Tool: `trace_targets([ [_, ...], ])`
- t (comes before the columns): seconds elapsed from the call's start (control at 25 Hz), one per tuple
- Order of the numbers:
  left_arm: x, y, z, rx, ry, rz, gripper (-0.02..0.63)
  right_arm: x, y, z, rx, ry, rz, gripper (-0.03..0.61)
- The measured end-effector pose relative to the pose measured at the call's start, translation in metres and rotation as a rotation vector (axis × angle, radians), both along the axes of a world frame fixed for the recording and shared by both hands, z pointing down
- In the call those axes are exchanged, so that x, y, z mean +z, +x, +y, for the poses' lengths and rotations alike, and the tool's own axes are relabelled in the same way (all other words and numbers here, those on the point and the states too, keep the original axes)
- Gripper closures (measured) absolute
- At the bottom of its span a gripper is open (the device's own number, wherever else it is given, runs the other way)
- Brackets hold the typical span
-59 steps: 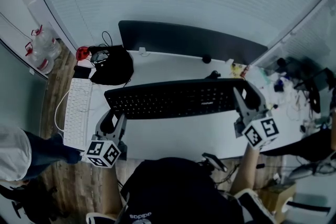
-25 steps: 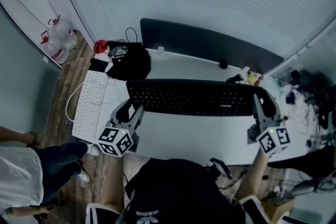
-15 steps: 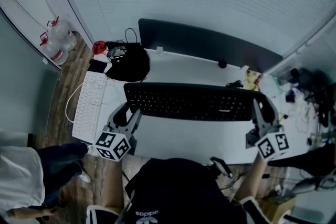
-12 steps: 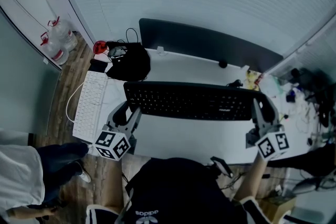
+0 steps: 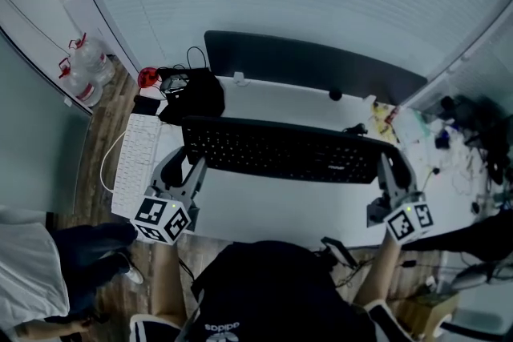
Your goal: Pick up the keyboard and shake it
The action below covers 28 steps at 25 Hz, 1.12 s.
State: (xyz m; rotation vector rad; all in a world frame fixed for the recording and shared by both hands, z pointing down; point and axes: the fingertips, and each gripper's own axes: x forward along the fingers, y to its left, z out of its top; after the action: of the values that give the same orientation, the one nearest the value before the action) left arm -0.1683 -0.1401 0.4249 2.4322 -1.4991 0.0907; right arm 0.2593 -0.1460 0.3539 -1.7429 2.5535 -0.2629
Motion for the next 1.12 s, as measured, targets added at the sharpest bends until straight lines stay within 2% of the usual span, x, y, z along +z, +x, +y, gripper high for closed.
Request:
trace_targets([
  [0.16,-0.016,0.001,-0.006,0.019,0.030,-0.070,0.414,0.023,0.007,0.008,0.023,-0.025,-0.069,0.419],
  [0.48,-0.043,0.012,-0.010,0.067,0.077,-0.158,0.414,0.041,0.019,0.024,0.057,-0.035,-0.149,0.419],
  [0.56,-0.048,0.014,-0.013,0.077,0.086,-0.171,0.414,0.044,0.020,0.027,0.063,-0.037,-0.177,0.419],
  [0.76,-0.058,0.019,-0.012,0.102,0.109,-0.185,0.414,0.057,0.022,0.035,0.073,-0.078,-0.167,0.419],
  [1.12,-0.091,0.036,-0.017,0.145,0.160,-0.230,0.414,0.088,0.030,0.042,0.084,-0.132,-0.237,0.419],
])
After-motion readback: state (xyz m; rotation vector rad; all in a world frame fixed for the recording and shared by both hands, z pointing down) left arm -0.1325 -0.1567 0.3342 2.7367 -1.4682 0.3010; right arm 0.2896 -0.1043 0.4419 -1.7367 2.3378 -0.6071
